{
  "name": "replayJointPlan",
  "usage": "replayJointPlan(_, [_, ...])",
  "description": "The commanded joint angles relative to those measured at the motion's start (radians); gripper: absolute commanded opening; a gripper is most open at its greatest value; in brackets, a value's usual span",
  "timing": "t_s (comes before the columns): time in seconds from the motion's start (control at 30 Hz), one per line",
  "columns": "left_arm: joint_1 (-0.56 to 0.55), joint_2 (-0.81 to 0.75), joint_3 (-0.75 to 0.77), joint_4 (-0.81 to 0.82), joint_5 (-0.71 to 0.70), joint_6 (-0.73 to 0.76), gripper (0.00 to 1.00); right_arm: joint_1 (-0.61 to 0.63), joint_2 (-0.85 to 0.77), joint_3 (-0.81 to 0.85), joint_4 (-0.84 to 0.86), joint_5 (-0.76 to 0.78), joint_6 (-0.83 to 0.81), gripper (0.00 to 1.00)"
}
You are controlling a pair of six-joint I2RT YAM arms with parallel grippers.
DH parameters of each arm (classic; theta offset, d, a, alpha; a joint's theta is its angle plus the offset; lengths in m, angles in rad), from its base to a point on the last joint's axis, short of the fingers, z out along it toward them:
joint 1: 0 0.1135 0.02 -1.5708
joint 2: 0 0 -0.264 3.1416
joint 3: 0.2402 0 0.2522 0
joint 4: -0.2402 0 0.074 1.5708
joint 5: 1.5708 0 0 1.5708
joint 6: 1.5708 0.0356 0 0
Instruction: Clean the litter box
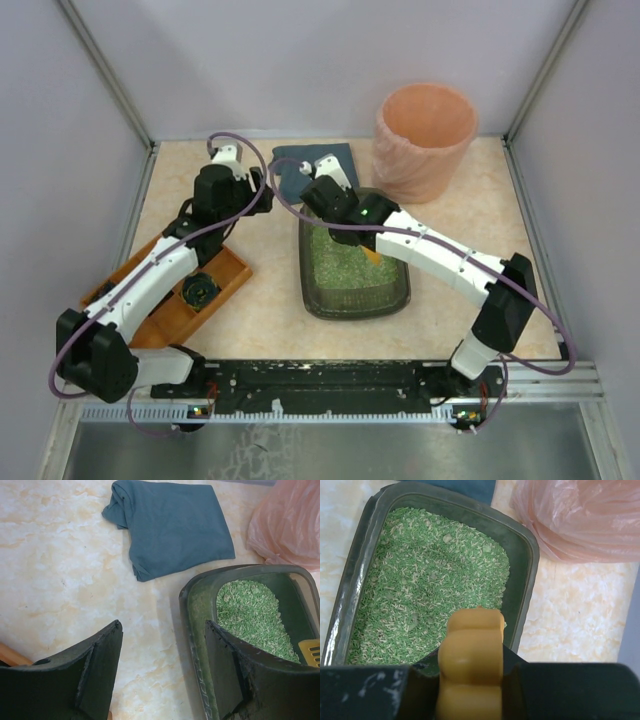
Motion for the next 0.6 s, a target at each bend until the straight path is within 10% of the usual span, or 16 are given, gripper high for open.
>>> replayJointPlan(0.0, [0.023, 0.002, -0.001, 0.026, 0.043, -0.017, 0.73, 0.003, -0.016, 0.007, 0.049, 0.037, 0.056, 0.0])
replayJointPlan(0.57, [0.021, 0.152, 0.024, 0.008, 0.413, 0.066, 0.62, -0.19, -0.213, -0.397, 0.438, -0.348, 0.277, 0.0])
